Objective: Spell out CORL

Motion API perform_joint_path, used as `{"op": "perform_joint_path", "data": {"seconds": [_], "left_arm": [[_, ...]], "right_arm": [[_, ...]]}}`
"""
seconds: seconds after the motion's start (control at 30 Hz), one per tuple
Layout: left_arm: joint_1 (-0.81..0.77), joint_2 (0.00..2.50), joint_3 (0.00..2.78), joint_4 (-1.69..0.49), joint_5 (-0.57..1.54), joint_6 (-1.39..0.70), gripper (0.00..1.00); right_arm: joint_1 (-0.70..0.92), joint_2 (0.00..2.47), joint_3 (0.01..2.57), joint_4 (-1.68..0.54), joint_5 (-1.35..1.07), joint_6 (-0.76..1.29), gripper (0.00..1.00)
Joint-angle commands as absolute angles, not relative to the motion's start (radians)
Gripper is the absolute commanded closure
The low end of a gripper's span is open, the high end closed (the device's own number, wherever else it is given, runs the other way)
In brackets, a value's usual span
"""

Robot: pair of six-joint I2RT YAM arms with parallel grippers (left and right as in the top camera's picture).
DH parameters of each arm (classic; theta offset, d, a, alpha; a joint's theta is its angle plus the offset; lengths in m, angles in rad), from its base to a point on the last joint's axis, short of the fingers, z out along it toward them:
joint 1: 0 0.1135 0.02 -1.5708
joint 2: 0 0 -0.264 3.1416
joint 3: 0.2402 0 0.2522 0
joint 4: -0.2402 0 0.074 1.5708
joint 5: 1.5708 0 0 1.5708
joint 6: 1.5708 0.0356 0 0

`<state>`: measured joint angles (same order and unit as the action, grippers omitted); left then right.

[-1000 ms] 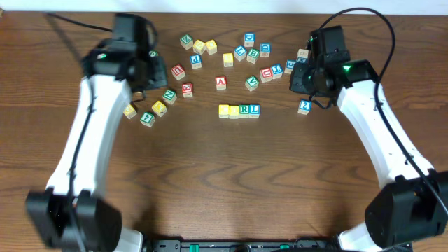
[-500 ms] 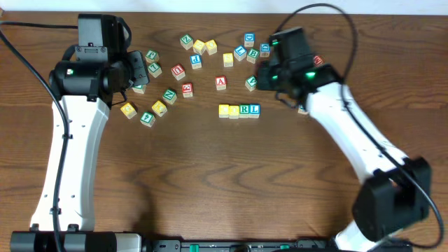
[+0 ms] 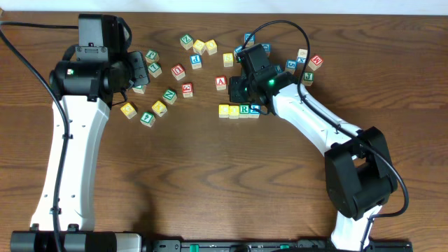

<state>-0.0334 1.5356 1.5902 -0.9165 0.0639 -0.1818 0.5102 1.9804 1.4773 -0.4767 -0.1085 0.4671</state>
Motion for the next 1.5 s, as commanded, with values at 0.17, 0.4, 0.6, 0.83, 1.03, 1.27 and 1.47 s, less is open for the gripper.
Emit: {"op": "perform_joint_path", "data": {"seconds": [0.17, 0.4, 0.6, 0.83, 1.03, 1.27, 1.47], "left_arm": [[-0.027, 1.538, 1.571, -0.919, 0.051, -0.166, 0.92], [-0.027, 1.543, 1.571, -0.919, 0.051, -0.169, 0.92], [-0.027, 1.544, 1.571, -0.919, 0.051, -0.169, 0.92], [-0.027, 1.544, 1.571, -0.919, 0.051, -0.169, 0.92], [-0.027, 1.544, 1.571, -0.920, 0.051, -0.169, 0.92], [-0.027, 1.544, 1.571, -0.920, 0.051, -0.169, 0.92], [-0.027, 1.544, 1.571, -0.920, 0.051, -0.169, 0.92]], "right_arm": [[0.525, 1.993, 1.492, -0.442, -0.081, 0.479, 0.81], [0.552, 2.030, 1.492, -0.407, -0.079, 0.487, 0.82], [0.577, 2.061, 1.492, -0.391, -0.017, 0.502, 0.91], [0.584, 2.095, 1.492, -0.359, -0.005, 0.504, 0.99], [0.586, 2.128, 1.492, -0.334, -0.007, 0.505, 0.99], [0.590, 2.141, 1.492, -0.312, -0.006, 0.506, 0.99], [0.596, 2.149, 1.492, -0.310, -0.006, 0.513, 0.99]]}}
